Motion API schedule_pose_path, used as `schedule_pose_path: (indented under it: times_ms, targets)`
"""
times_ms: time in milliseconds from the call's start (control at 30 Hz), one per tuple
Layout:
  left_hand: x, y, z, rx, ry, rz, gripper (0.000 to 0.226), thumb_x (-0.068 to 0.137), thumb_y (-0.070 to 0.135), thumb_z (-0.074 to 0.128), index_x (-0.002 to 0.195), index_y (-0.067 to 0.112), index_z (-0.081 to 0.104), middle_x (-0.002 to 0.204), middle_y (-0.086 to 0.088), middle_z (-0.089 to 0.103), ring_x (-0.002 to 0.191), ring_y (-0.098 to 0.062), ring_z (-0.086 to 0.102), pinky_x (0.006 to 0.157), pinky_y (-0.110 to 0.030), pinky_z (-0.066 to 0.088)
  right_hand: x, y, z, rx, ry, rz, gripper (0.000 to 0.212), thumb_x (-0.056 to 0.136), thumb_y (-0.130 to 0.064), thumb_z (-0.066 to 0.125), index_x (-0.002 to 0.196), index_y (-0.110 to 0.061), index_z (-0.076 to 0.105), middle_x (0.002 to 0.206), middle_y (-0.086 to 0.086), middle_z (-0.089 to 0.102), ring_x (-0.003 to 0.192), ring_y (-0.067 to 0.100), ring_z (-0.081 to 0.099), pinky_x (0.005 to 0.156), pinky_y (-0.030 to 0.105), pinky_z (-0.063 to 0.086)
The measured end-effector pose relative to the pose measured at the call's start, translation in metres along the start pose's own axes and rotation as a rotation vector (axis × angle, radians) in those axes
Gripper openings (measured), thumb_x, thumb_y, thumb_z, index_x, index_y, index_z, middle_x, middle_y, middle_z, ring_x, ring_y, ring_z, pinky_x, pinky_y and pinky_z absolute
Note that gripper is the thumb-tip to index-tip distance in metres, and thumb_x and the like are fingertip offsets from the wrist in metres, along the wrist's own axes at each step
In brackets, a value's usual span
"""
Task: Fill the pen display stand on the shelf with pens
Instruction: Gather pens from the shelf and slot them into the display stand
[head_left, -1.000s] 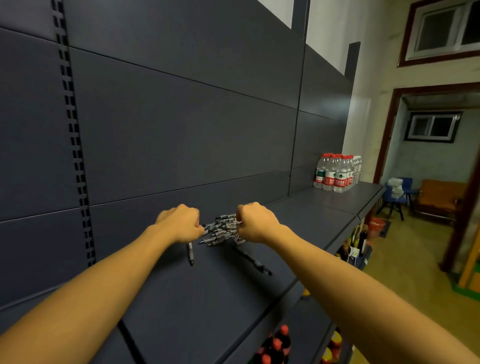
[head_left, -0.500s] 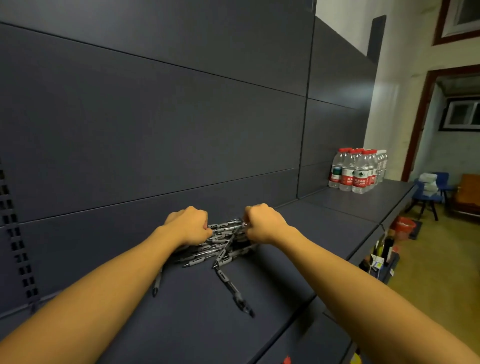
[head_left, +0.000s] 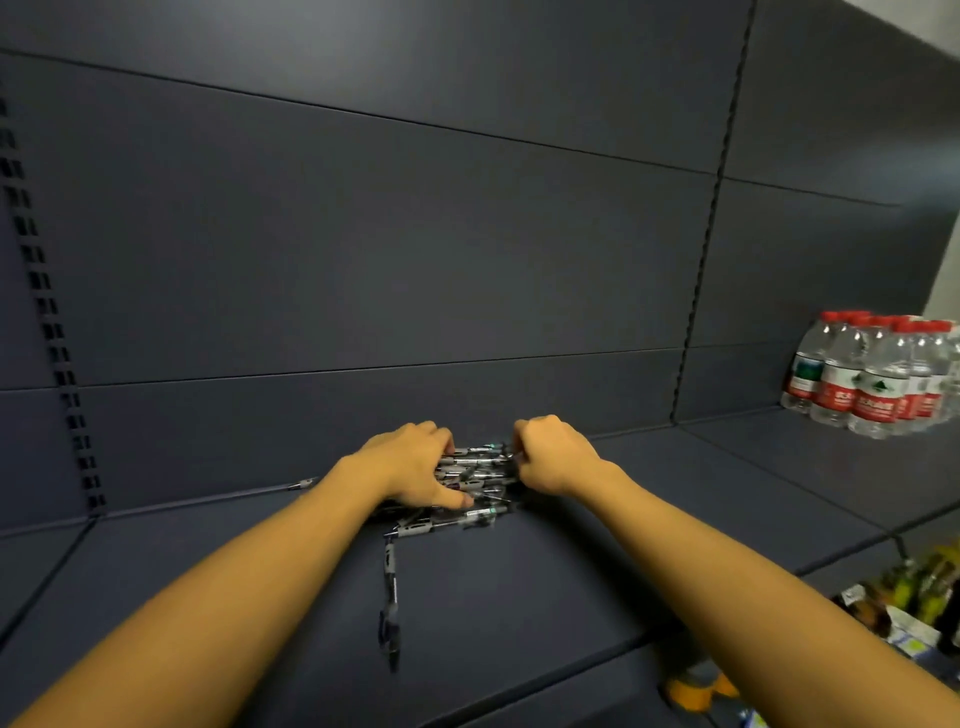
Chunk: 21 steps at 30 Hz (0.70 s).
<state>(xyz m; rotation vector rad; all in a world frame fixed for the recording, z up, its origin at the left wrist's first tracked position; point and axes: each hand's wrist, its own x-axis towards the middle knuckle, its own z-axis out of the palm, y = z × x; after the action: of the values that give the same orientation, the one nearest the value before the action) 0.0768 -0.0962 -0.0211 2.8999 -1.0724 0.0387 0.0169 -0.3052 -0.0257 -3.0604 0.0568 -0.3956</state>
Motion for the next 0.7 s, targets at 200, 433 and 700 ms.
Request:
schedule_pose_path:
  times_ms: [200, 433, 700]
  targets:
    - [-0.009, 0.004, 0.009, 0.117, -0.017, -0.042, 0.087, 0.073, 0.077, 0.066, 0.138, 0.024, 0.045, 0.133, 0.001, 0.044, 0.123, -0.024, 0.043, 0.103, -0.043, 0.043, 0.014, 0.001, 0.009, 0.099, 0.045, -0.084, 0.014, 0.086, -0.010, 0.055, 0.100, -0.009, 0.059, 0.103, 0.012, 0.064, 0.090, 0.032, 0.061, 0.073, 0.041, 0.055]
    - [-0.007, 0.007, 0.027, 0.214, 0.039, -0.025, 0.080, 0.076, 0.071, 0.066, 0.139, 0.025, 0.046, 0.131, -0.002, 0.042, 0.118, -0.025, 0.042, 0.100, -0.039, 0.039, 0.012, -0.001, 0.035, 0.286, 0.217, -0.116, 0.014, 0.091, -0.012, 0.053, 0.103, -0.014, 0.060, 0.104, 0.003, 0.063, 0.093, 0.024, 0.058, 0.073, 0.032, 0.045]
    - [0.004, 0.010, 0.050, 0.172, 0.211, 0.129, 0.078, 0.081, 0.066, 0.058, 0.141, 0.019, 0.040, 0.132, 0.001, 0.043, 0.118, -0.021, 0.041, 0.098, -0.037, 0.034, 0.020, 0.012, 0.050, 0.348, 0.388, -0.145, 0.014, 0.093, -0.014, 0.054, 0.105, -0.014, 0.061, 0.099, -0.001, 0.063, 0.094, 0.020, 0.058, 0.074, 0.032, 0.046]
